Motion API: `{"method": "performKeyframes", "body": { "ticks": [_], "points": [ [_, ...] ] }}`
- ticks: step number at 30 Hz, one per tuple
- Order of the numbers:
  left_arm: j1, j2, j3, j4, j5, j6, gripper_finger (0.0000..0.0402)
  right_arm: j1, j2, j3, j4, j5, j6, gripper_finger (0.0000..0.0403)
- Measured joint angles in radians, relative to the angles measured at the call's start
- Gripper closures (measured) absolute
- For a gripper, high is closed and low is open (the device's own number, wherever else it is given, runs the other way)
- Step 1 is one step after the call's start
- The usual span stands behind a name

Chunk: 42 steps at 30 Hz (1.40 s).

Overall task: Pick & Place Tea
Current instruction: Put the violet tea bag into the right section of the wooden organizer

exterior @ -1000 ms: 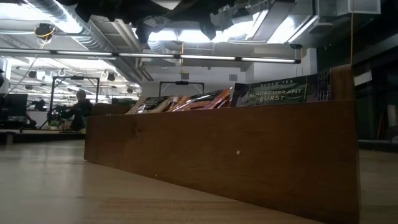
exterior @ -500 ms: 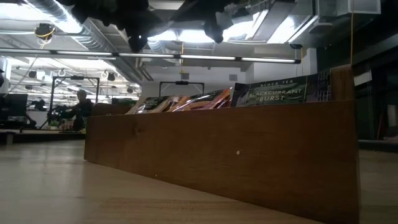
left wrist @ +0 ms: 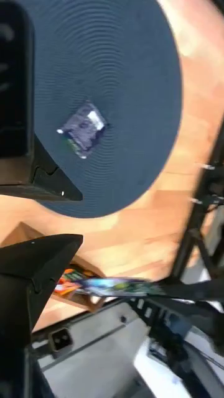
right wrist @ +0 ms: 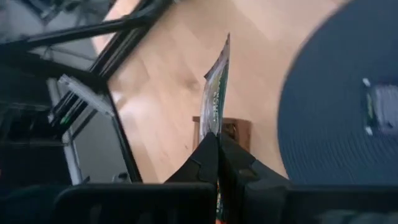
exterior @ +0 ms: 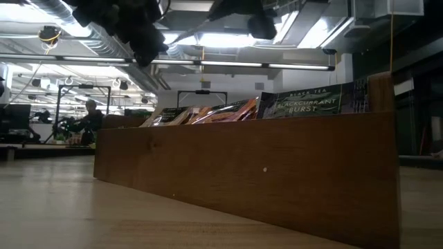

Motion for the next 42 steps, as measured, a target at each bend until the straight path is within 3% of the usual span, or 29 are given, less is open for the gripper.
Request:
{"method": "performKeyframes", "body": {
  "ticks": [3,13,26,33,42],
  "points": [
    [0.000,0.000,0.000,-0.058,0.000,0.024,0.0311,0.033,-0.003,0.000,-0.049,0.059,0.084,0.0400],
    [-0.001,0.000,0.000,-0.151,0.000,0.099,0.0307,0.202,-0.008,0.000,-0.072,0.110,0.299,0.0400],
    [-0.001,0.000,0.000,-0.152,0.000,0.103,0.0307,0.447,-0.001,-0.001,-0.083,0.355,0.490,0.0400],
    [-0.001,0.000,0.000,-0.151,0.000,0.103,0.0306,0.526,0.025,-0.072,-0.082,0.355,0.611,0.0400],
    [-0.001,0.000,0.000,-0.149,-0.008,0.103,0.0306,0.555,0.054,-0.181,0.010,0.350,0.642,0.0400]
  ]
}}
